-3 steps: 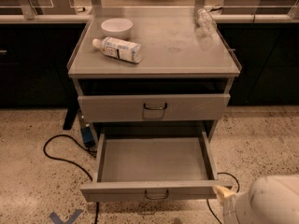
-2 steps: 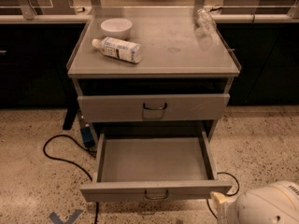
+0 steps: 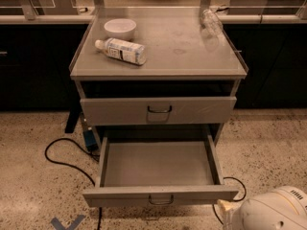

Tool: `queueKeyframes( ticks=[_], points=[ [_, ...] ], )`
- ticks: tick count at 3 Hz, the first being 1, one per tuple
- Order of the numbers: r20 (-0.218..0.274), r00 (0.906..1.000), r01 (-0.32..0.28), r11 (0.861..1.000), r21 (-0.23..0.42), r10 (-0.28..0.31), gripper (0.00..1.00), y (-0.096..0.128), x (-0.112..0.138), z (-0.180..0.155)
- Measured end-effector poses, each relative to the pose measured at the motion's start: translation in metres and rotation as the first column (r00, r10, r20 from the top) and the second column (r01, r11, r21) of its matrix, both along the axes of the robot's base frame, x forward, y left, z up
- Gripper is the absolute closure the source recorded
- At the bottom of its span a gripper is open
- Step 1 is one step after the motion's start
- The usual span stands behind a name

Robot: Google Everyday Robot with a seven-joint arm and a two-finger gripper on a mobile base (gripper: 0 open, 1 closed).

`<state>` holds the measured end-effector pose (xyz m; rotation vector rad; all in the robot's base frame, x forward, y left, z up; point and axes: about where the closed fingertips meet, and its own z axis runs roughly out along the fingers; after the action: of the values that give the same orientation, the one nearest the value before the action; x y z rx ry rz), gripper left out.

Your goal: Close middle drawer

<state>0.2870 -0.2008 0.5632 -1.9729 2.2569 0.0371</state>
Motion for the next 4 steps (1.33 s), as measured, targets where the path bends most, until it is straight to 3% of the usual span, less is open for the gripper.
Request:
queueKeyframes(
  ticks=[1, 2, 3, 4],
  points=[
    [-0.098, 0.9948, -0.025, 0.999, 0.025, 0.028, 0.0, -0.005, -0.015, -0.053],
    [-0.193, 0.9799, -0.036, 0.996, 0.08, 0.051, 0.0, -0.003, -0.026, -0.116],
    [-0.269, 0.9617, -0.023, 0.993, 0.12, 0.055, 0.0, 0.007, -0.05, -0.142],
    [-0.269, 0.9616, -0.023, 0.992, 0.12, 0.055, 0.0, 0.007, -0.05, -0.142]
  ],
)
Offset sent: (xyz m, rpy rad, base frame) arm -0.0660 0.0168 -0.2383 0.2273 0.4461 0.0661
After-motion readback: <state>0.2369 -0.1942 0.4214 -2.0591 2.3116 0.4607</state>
